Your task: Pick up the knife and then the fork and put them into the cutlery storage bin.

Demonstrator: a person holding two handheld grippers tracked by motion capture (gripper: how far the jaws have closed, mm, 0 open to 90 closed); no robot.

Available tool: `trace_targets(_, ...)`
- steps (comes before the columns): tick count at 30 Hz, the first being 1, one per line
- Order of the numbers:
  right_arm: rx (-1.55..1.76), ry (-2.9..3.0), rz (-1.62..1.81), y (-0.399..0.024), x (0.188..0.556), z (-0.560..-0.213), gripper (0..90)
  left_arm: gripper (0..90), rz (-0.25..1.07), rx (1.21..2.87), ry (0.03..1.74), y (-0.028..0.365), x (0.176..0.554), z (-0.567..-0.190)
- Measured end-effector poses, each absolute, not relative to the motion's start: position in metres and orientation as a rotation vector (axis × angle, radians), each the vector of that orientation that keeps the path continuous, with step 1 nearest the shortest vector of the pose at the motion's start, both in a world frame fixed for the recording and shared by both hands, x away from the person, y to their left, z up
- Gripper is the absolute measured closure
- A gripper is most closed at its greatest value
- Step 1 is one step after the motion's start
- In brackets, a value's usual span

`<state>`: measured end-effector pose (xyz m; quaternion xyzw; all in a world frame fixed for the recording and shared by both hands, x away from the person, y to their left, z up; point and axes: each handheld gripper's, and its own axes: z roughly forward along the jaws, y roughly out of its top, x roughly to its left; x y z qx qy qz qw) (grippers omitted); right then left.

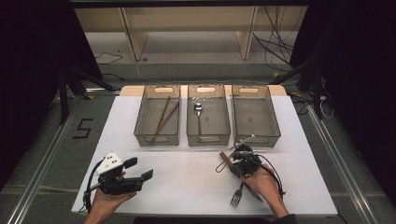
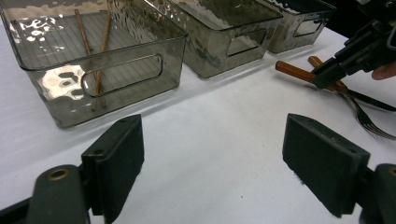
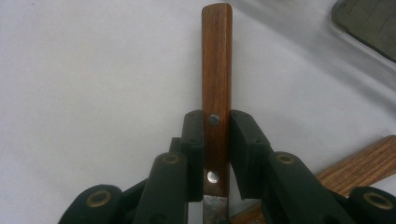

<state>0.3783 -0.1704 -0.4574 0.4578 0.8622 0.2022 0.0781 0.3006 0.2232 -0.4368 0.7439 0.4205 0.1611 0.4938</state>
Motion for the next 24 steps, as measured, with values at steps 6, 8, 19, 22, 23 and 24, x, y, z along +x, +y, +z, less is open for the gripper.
trace_targets(6, 1.353, 2.58, 0.64, -0.173, 0.376, -0.454, 76.9, 20.4, 0.391, 1.792, 1.025, 0.225, 0.301, -0.437)
trace_targets(8, 1.351, 2.58, 0.669, -0.175, 0.376, -0.452, 77.0, 20.4, 0.394, 1.79, 1.024, 0.225, 0.301, -0.437)
trace_targets(19, 1.35, 2.551, 0.78, -0.183, 0.374, -0.438, 77.0, 20.5, 0.397, 1.784, 1.024, 0.225, 0.3, -0.437)
trace_targets(22, 1.349, 2.533, 0.83, -0.186, 0.374, -0.429, 77.0, 20.5, 0.401, 1.781, 1.022, 0.226, 0.3, -0.436)
trace_targets(23, 1.346, 2.522, 0.841, -0.188, 0.375, -0.425, 77.0, 20.5, 0.401, 1.775, 1.024, 0.226, 0.3, -0.436)
trace_targets(24, 1.347, 2.513, 0.856, -0.19, 0.375, -0.422, 77.0, 20.5, 0.4, 1.772, 1.024, 0.226, 0.3, -0.436)
